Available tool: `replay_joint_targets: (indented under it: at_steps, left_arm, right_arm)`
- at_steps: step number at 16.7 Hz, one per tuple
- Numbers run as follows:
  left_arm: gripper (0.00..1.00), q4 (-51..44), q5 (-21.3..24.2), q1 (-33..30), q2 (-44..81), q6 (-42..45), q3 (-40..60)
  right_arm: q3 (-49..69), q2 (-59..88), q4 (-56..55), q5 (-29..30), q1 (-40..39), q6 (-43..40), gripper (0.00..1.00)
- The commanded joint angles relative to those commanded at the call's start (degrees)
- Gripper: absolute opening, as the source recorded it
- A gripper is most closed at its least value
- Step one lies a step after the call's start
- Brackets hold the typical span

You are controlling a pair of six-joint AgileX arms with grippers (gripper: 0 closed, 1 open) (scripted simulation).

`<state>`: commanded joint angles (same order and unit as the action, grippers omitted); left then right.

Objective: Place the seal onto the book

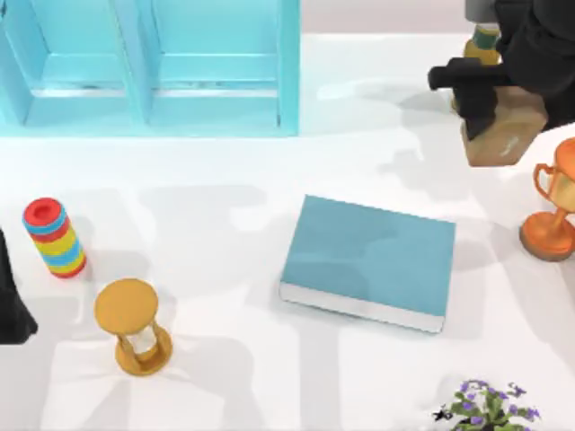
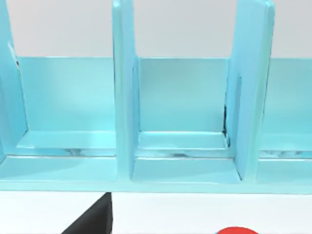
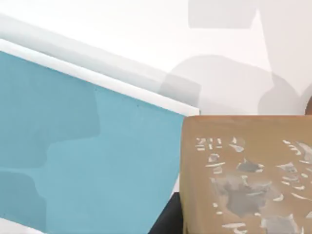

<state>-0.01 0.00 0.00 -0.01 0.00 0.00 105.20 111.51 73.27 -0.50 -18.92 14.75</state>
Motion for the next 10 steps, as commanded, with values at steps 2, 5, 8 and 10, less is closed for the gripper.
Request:
replay_joint_targets:
  at_steps: [2, 5, 8, 10]
  left_arm:
    - [1.00, 0.0, 0.0, 0.0, 0.0, 0.0, 0.0]
    - [1.00, 0.0, 0.0, 0.0, 0.0, 0.0, 0.0]
    - [1.00, 0.0, 0.0, 0.0, 0.0, 0.0, 0.0]
    - [1.00, 0.0, 0.0, 0.0, 0.0, 0.0, 0.0]
  right_arm:
    - [1.1, 4.0, -1.5, 0.1, -6.4, 6.1, 0.00]
    - [2.0, 9.3, -1.7, 0.4, -13.1, 14.7, 0.00]
    - [2.3, 12.5, -0.6, 0.7, -15.3, 20.1, 0.00]
    - [2.4, 13.0, -0.4, 0.8, -15.3, 20.8, 0.00]
